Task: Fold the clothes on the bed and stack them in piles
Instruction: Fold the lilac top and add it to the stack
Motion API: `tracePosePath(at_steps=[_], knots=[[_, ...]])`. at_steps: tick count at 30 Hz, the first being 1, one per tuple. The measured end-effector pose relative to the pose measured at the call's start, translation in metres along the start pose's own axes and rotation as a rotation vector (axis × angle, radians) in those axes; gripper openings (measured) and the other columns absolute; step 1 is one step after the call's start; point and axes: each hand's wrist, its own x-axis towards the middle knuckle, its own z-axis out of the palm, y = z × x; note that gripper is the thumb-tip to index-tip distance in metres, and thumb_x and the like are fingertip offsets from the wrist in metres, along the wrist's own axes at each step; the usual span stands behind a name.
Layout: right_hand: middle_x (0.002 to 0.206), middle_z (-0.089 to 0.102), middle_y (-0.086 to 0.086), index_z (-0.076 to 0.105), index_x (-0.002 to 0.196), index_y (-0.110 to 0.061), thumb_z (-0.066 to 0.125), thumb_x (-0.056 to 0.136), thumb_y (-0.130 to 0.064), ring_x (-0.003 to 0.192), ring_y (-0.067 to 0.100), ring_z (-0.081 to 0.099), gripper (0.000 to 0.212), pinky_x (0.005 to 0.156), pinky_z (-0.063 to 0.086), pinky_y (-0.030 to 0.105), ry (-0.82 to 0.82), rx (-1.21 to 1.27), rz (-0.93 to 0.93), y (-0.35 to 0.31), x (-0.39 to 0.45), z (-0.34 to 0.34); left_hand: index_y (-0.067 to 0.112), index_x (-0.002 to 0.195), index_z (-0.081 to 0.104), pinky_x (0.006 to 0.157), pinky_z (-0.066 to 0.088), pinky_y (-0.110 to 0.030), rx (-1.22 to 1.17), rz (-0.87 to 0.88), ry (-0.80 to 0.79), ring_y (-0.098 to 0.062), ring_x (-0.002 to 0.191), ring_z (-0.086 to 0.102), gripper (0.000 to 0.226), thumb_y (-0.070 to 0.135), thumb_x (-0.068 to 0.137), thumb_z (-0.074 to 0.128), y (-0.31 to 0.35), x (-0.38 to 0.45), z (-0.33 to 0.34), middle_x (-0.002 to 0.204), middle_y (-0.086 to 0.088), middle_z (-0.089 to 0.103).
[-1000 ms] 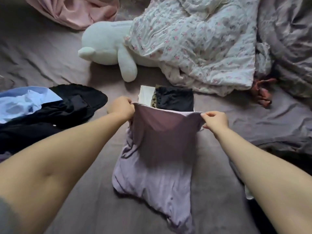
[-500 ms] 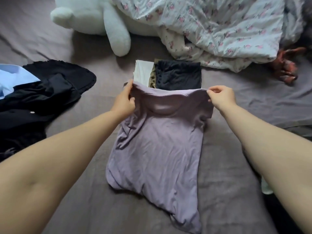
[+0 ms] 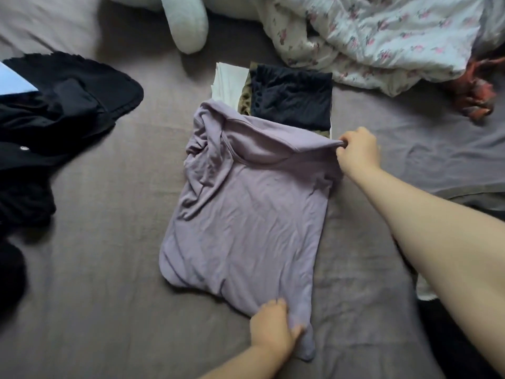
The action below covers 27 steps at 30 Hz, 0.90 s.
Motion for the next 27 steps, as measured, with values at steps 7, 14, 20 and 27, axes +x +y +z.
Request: tracePosePath(at_steps=[7,14,20,27], knots=[[0.103,0.06,0.023,0.052,0.087,-0.006,0.04,0.094,-0.027,0.099,0.039,0.053,0.025,0.072,0.035,0.035,-0.049,0.112,-0.078,-0.008,0.011,-0.007,0.023,0.071,0.063,0.052,0.042,-0.039,0.05,-0.019,0.147,-0.024,0.071,0.048,0.077,0.058,0.004,0.08,0.01,-0.006,0.04,0.074,-0.004,0.055],[0.094,0.058,0.023,0.046,0.076,-0.011,0.044,0.095,-0.027,0.093,0.038,0.055,0.025,0.067,0.032,0.032,-0.047,0.123,0.038,-0.014,0.013,-0.018,0.018,0.063,0.057,0.052,0.04,-0.037,-0.358,-0.099,0.3,-0.025,0.049,0.061,0.012,0.023,0.06,0.046,-0.011,-0.001,0.012,0.056,-0.006,0.061],[0.076,0.054,0.012,0.058,0.086,-0.008,0.048,0.087,-0.023,0.062,0.028,0.049,0.018,0.051,0.038,0.027,-0.254,0.398,0.338,-0.075,0.029,-0.051,0.008,0.099,0.064,0.077,0.047,-0.042,-0.757,-0.366,0.684,-0.046,0.095,0.061,0.047,0.037,0.077,0.034,-0.067,-0.008,-0.049,0.104,-0.028,0.066],[0.054,0.05,0.007,0.045,0.075,-0.01,0.038,0.098,-0.019,0.046,0.015,0.047,0.026,0.046,0.044,0.023,-0.64,0.866,0.452,-0.169,0.039,-0.028,0.015,0.083,0.064,0.074,0.05,-0.039,-0.381,-0.369,0.457,-0.034,0.095,0.063,0.05,0.064,0.079,0.054,-0.141,-0.006,-0.054,0.091,-0.011,0.068]])
